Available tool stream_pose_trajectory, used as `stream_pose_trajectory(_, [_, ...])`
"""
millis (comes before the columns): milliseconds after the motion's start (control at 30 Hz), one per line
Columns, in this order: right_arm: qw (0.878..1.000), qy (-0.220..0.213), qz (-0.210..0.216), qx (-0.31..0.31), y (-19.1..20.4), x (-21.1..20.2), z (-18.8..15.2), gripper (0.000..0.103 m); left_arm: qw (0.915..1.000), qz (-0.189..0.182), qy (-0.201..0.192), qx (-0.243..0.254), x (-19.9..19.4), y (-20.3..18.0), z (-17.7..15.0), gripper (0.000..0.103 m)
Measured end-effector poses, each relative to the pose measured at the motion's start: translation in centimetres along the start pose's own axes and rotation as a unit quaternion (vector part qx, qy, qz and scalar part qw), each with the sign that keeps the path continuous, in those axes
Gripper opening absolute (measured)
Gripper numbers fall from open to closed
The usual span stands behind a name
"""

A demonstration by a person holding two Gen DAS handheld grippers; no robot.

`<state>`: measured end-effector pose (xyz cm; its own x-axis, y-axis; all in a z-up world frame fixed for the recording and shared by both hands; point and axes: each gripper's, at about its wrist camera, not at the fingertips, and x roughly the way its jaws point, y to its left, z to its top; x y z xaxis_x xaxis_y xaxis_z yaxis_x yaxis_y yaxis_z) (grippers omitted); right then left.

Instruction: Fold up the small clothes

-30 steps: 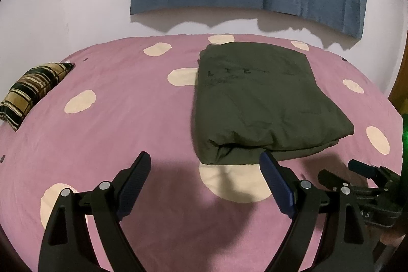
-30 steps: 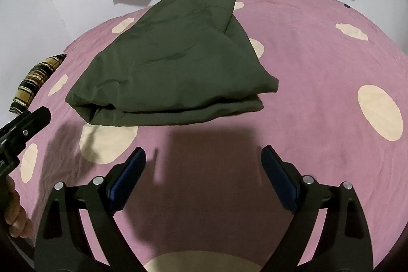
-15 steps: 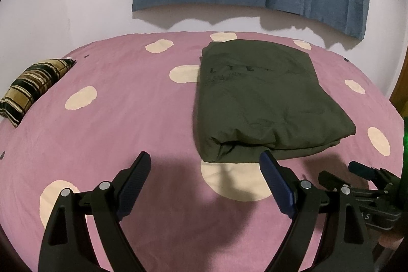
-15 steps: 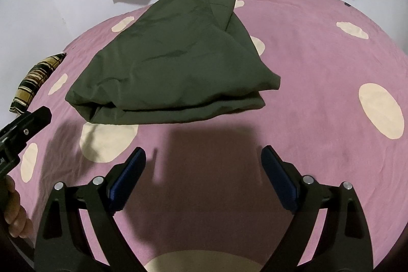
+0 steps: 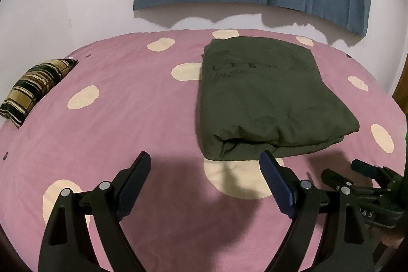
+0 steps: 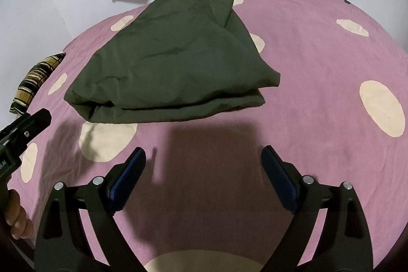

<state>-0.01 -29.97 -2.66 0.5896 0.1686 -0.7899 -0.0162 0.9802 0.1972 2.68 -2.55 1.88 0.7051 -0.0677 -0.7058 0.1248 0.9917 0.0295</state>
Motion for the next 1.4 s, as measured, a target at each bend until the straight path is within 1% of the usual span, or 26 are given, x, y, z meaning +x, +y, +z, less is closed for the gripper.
stream_pose_trajectory(833, [1.000, 0.005, 0.000, -0.004, 0.0, 0.1, -0.1, 0.092, 1.0000, 0.000, 0.006, 0.000, 0.0, -0.1, -0.2, 0.086])
stream_pose_trajectory(967, [1.000, 0.005, 0.000, -0.005, -0.1, 0.2, -0.1, 0.092, 1.0000, -0.004, 0.009, 0.000, 0.1, -0.2, -0.3, 0.086])
stream_pose_trajectory(1000, [1.000, 0.005, 0.000, -0.005, 0.0, 0.2, -0.1, 0.092, 0.9999, -0.011, 0.010, -0.003, 0.1, -0.2, -0.3, 0.086])
stream_pose_trajectory(1067, [1.000, 0.005, 0.000, -0.006, 0.0, 0.2, -0.1, 0.092, 0.9997, -0.017, 0.012, -0.009, 0.1, -0.2, -0.2, 0.089])
stream_pose_trajectory(1100, [1.000, 0.006, 0.001, -0.006, -0.1, 0.2, -0.1, 0.092, 0.9998, -0.011, 0.009, -0.011, 0.0, -0.2, -0.3, 0.090])
stream_pose_trajectory(1133, [1.000, 0.006, 0.001, -0.007, -0.2, 0.3, 0.0, 0.092, 0.9999, 0.006, 0.000, -0.011, -0.4, -0.2, -0.5, 0.091])
stream_pose_trajectory(1167, [1.000, 0.006, 0.001, -0.007, -0.1, 0.3, -0.1, 0.092, 0.9998, 0.010, -0.017, -0.006, -0.8, -0.4, -0.6, 0.091])
stream_pose_trajectory(1200, [1.000, 0.006, 0.003, -0.008, -0.2, 0.3, 0.0, 0.092, 0.9996, 0.007, -0.026, 0.004, -1.2, -0.6, -0.6, 0.091])
stream_pose_trajectory(1233, [1.000, 0.005, 0.005, -0.008, -0.2, 0.3, -0.1, 0.092, 0.9996, 0.002, -0.028, 0.008, -1.4, -0.7, -0.4, 0.091])
stream_pose_trajectory(1300, [1.000, -0.002, 0.012, -0.005, -0.3, 0.0, 0.1, 0.092, 0.9995, -0.015, -0.029, 0.003, -1.9, -0.2, 0.1, 0.091])
stream_pose_trajectory(1367, [1.000, -0.003, 0.026, -0.002, -0.5, -0.6, 0.4, 0.092, 0.9991, -0.024, -0.029, -0.021, -1.9, 1.2, 1.4, 0.091])
stream_pose_trajectory(1400, [0.999, -0.002, 0.040, 0.003, -0.8, -1.0, 0.9, 0.092, 0.9986, -0.020, -0.030, -0.039, -1.6, 2.4, 2.4, 0.091])
